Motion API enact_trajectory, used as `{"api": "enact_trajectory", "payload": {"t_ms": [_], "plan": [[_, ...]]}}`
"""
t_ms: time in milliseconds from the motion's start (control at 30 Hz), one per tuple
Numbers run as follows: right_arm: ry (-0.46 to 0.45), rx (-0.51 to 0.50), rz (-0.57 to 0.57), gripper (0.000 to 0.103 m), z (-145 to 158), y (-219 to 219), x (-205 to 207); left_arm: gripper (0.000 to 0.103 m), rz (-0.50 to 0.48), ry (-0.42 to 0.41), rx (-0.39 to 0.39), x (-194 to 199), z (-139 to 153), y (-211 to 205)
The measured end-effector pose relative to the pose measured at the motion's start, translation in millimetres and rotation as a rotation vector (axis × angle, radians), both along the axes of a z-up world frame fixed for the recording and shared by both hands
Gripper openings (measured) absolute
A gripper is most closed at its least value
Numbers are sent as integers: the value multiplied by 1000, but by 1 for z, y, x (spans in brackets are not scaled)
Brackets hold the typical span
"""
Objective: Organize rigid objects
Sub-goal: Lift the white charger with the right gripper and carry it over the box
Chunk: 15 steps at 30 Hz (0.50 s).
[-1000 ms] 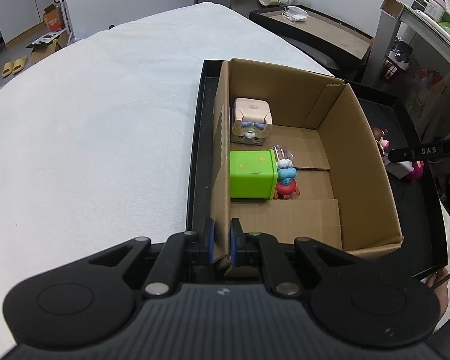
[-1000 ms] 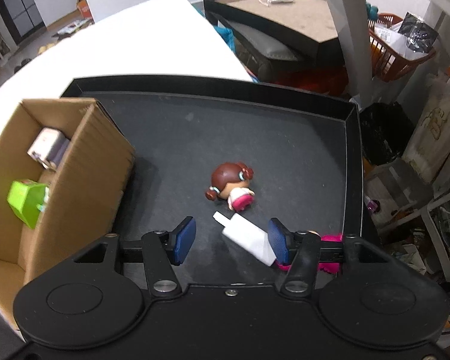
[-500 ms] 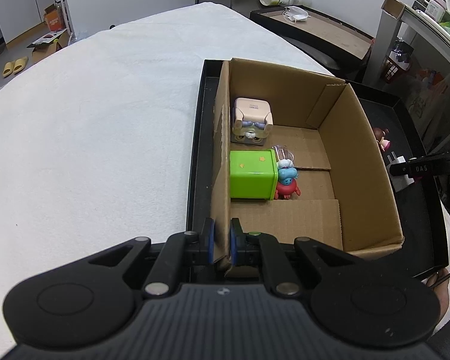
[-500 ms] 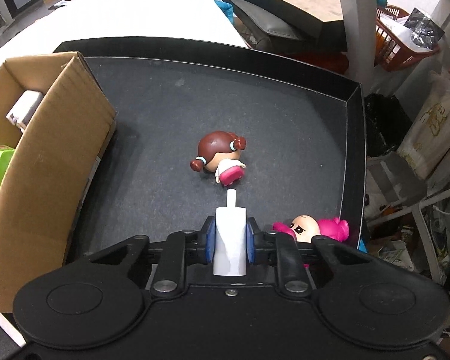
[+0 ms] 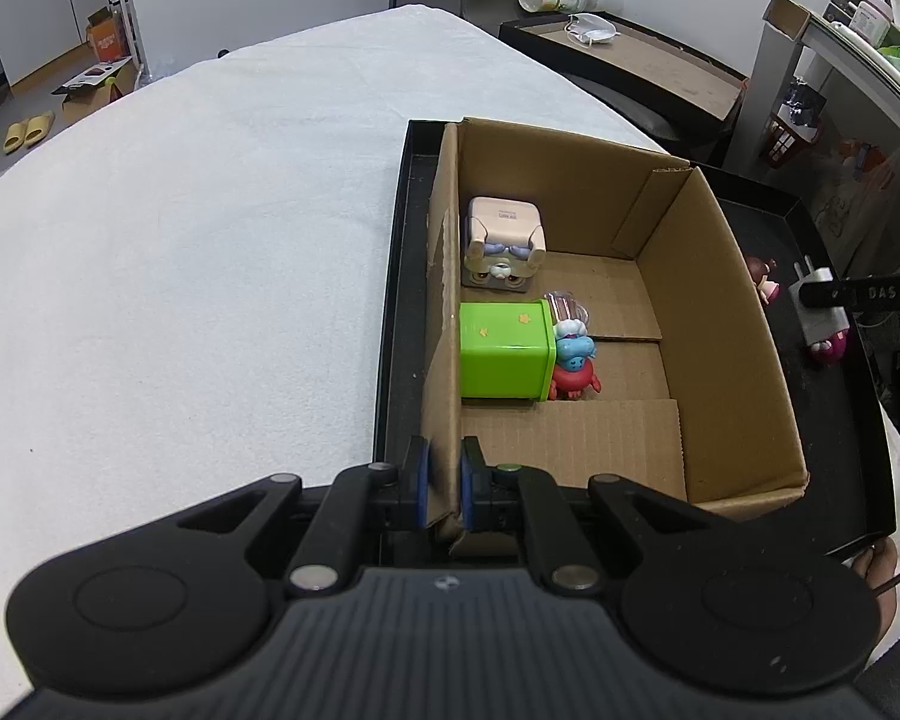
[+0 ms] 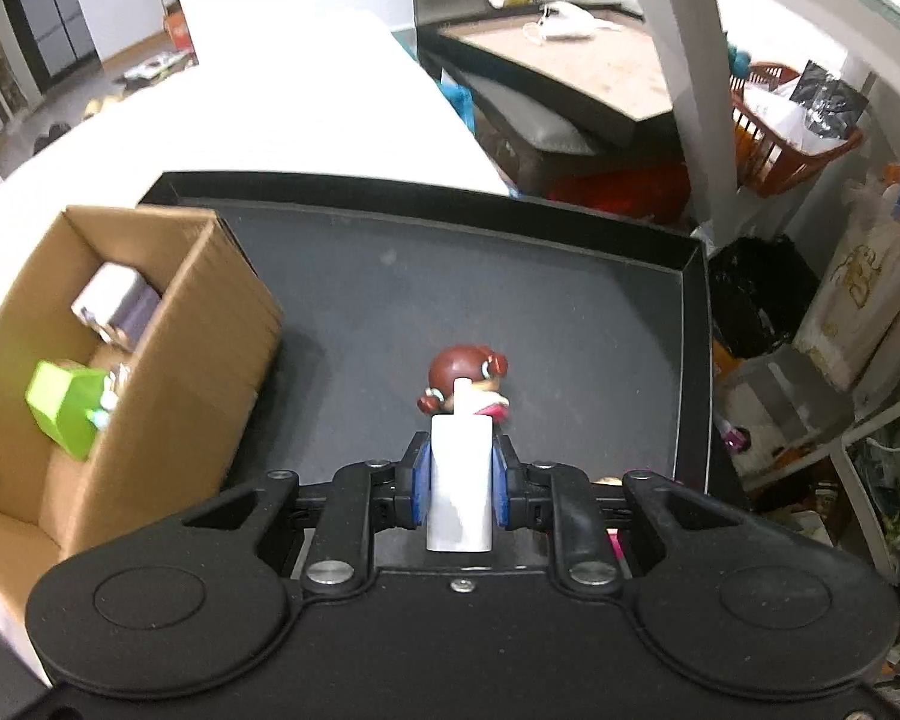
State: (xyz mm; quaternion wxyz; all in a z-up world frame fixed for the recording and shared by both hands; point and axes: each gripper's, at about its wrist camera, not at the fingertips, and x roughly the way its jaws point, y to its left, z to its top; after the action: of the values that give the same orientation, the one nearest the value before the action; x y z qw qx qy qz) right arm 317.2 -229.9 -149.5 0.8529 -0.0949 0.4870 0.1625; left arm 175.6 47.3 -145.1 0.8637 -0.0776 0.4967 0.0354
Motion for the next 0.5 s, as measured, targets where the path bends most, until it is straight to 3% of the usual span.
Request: {"api": "enact_trajectory", "payload": {"t_ms": [500], "plan": [[-87, 57, 25, 20, 33, 17, -12, 9, 0, 0, -4, 0, -1, 1]]}}
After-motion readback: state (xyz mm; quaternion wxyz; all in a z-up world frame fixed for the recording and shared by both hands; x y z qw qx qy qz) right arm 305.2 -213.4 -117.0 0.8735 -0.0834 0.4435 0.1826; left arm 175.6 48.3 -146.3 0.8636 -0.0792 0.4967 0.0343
